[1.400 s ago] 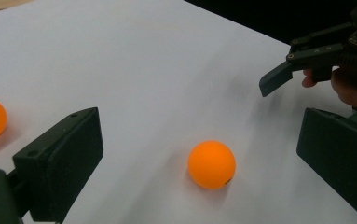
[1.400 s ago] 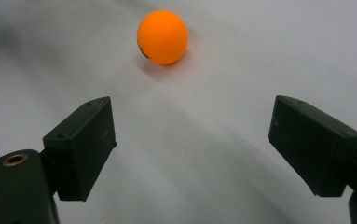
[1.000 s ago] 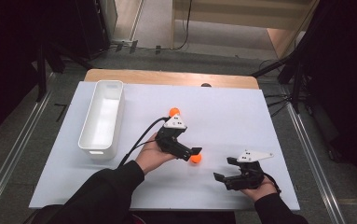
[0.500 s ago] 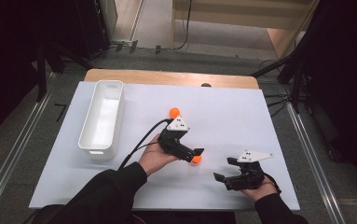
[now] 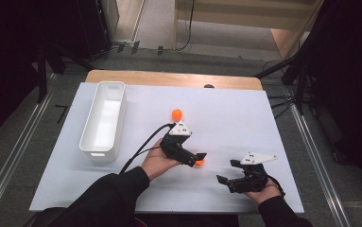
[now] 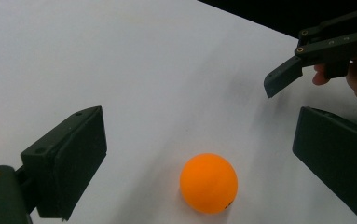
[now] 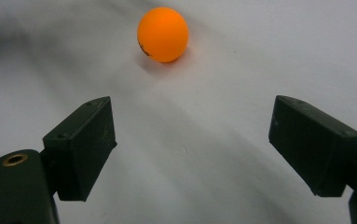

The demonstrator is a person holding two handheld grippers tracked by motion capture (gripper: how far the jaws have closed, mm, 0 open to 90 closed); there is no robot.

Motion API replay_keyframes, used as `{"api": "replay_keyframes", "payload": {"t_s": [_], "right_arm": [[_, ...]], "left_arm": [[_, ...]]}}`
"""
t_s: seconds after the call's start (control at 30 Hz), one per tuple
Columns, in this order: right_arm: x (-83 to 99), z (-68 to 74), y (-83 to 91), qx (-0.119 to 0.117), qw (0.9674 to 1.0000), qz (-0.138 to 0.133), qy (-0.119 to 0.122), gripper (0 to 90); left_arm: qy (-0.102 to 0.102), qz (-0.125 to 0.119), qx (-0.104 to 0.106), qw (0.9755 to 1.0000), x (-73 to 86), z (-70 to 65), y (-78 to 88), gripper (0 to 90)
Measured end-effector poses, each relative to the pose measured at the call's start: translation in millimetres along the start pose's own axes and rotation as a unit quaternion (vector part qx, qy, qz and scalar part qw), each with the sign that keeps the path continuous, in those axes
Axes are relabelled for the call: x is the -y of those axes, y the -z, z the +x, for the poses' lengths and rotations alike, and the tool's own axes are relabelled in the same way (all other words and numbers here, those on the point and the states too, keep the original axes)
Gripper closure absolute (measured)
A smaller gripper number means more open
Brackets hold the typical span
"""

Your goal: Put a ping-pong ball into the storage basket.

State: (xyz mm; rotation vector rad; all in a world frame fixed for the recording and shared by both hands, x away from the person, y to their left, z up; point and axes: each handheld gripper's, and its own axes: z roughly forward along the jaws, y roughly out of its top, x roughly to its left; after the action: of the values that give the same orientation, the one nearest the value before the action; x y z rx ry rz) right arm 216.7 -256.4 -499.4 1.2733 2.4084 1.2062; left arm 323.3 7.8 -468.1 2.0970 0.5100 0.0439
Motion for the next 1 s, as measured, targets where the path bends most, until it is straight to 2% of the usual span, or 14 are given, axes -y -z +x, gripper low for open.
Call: {"api": "replay_keyframes", "payload": {"t_s": [0.2,0.47,0.5,1.0], "right_arm": [[0.1,0.4,-0.1,-0.001,1.0000,0.002,-0.001,13.2],[0.1,0.7,-0.4,-0.003,1.0000,0.003,0.000,13.1],[0.2,0.7,-0.4,-0.004,1.0000,0.003,0.001,13.1],[0.3,1.0,-0.4,-0.006,1.0000,0.005,0.000,13.1]], "left_arm": [[0.002,-0.006,0.004,1.0000,5.0,0.4,-1.2,3.1],[0.003,0.002,0.004,1.0000,9.9,-1.0,-6.0,3.1],[0.002,0.009,0.005,0.9999,10.5,-1.1,-6.5,3.1],[-0.003,0.010,0.005,0.9999,21.8,-1.6,-14.2,3.1]]}}
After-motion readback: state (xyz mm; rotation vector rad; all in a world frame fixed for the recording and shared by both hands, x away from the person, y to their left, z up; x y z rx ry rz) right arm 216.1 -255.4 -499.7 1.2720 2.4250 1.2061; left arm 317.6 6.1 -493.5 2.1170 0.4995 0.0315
